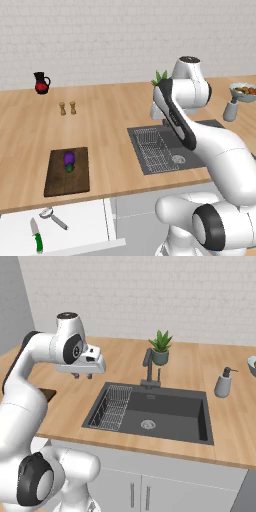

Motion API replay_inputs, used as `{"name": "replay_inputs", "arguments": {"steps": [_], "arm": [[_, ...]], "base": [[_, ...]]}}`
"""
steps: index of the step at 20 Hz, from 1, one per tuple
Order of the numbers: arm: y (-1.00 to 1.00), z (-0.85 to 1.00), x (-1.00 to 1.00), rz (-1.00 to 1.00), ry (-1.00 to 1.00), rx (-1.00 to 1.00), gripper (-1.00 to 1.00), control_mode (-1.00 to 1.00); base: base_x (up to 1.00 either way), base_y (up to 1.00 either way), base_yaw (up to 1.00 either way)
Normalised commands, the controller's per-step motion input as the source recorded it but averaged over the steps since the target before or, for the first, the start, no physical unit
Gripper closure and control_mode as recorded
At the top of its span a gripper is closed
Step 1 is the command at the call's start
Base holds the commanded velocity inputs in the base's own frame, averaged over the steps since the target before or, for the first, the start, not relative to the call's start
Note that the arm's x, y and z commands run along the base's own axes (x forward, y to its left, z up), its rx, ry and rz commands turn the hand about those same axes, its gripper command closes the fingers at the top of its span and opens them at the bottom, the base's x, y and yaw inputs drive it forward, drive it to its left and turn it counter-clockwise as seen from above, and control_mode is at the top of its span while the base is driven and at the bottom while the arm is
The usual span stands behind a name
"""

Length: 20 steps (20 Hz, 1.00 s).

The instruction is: Place the appropriate cutting tool for cutting the eggplant skin on the cutting board.

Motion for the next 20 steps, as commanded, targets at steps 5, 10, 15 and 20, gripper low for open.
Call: {"name": "replay_inputs", "arguments": {"steps": [5, 10, 15, 20], "arm": [[0.18, -0.02, -0.51, 0.03, -0.01, 0.00, -1.00, -1.00], [0.89, -0.51, -0.99, 0.06, 0.00, -0.01, -1.00, -1.00], [1.00, -0.48, -0.80, 0.00, 0.11, -0.04, -1.00, -1.00], [1.00, -0.37, -0.59, 0.00, 0.18, 0.00, -1.00, -1.00]], "base": [[0.00, 0.00, 0.00], [0.00, 0.00, 0.00], [0.00, 0.00, 0.00], [0.00, 0.00, 0.00]]}}
